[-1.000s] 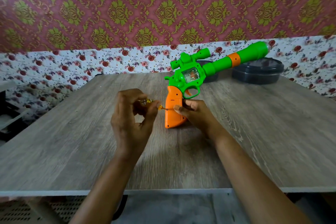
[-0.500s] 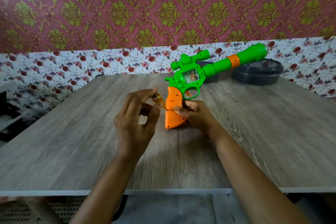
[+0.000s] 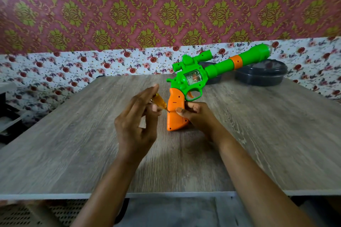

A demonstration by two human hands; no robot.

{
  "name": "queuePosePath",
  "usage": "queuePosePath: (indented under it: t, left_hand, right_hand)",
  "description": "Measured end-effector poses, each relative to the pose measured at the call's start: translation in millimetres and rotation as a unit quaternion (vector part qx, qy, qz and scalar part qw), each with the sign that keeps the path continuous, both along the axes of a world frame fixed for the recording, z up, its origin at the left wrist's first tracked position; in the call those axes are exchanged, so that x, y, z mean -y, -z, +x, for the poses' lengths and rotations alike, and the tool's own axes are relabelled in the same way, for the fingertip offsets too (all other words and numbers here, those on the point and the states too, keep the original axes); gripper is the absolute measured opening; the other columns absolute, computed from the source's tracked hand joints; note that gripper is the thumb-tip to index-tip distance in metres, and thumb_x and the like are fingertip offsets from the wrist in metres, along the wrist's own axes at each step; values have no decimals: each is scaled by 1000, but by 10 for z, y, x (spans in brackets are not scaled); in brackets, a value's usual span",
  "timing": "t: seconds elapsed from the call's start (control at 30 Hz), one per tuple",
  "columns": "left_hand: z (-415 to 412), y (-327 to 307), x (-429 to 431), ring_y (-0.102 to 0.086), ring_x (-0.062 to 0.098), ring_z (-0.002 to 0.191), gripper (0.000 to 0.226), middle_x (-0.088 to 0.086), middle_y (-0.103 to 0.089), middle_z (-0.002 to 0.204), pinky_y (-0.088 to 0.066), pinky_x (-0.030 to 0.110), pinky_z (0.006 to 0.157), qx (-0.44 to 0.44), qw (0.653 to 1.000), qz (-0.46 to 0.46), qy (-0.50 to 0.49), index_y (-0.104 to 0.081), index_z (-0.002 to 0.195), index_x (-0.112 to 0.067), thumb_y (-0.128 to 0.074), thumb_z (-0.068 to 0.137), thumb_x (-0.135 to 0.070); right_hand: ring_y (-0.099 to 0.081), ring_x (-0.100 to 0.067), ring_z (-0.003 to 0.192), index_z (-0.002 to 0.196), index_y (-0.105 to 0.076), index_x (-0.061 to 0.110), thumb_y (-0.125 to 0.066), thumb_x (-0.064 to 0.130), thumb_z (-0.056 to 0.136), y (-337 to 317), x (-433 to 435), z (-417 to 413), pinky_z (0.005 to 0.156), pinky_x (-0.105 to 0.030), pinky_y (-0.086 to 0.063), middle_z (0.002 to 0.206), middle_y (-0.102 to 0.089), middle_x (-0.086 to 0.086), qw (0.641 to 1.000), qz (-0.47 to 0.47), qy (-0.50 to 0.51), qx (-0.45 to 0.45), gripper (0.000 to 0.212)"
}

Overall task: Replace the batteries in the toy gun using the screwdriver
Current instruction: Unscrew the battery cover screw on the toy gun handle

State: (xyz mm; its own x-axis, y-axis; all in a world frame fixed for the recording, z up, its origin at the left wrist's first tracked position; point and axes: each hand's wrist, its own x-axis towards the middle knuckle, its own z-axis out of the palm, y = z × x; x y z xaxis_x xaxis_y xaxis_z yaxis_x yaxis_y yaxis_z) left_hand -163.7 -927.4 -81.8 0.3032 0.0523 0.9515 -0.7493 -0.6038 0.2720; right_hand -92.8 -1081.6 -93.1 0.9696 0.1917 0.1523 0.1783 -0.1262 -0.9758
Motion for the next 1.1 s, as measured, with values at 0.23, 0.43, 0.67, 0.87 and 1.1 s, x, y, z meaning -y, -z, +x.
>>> queuePosePath:
  t: [0.23,0.43,0.67,0.87,1.1]
  left_hand:
    - [13,5,-7,-65,5,72,30,6,-67,95,-51,13,64,-1,1000,-7,-6,-51,119,-16,-57,90,-13]
    - [18,2,-6,-61,5,72,31,0,-58,89,-51,20,59,16,998,-58,15,-44,91,-15,-72,77,-18]
    - [26,7,-31,-59,-2,82,20,0,-53,93,-49,8,71,22,999,-40,-23,-58,104,-16,-66,85,-17]
    - [9,-5,-9,-65,14,90,30,-1,-59,112,-56,26,72,39,999,1,-34,-56,122,-9,-50,93,-12]
    - [13,-17,-4,-61,8,92,29,-2,-58,110,-49,18,77,61,996,21,-57,-58,118,-4,-57,89,-3]
  right_hand:
    - [-62,-19,100,111,-64,15,-60,15,87,-2,3,-2,97,-45,-48,105,-67,-5,1000,-9,3,-3,25]
    - [-61,-31,108,112,-63,12,-58,13,88,-10,23,-11,95,-49,-48,112,-66,-16,1000,-23,1,6,24]
    - [-62,-29,106,109,-64,15,-60,18,88,-17,20,-13,95,-51,-48,111,-67,-15,999,-37,1,3,22]
    - [-63,-22,102,104,-64,23,-60,17,87,-24,17,-16,96,-47,-48,105,-67,-8,1000,-30,-3,0,18]
    - [-62,-19,96,106,-65,18,-59,16,88,-16,18,-16,95,-45,-49,108,-68,-12,1000,-20,-4,4,19]
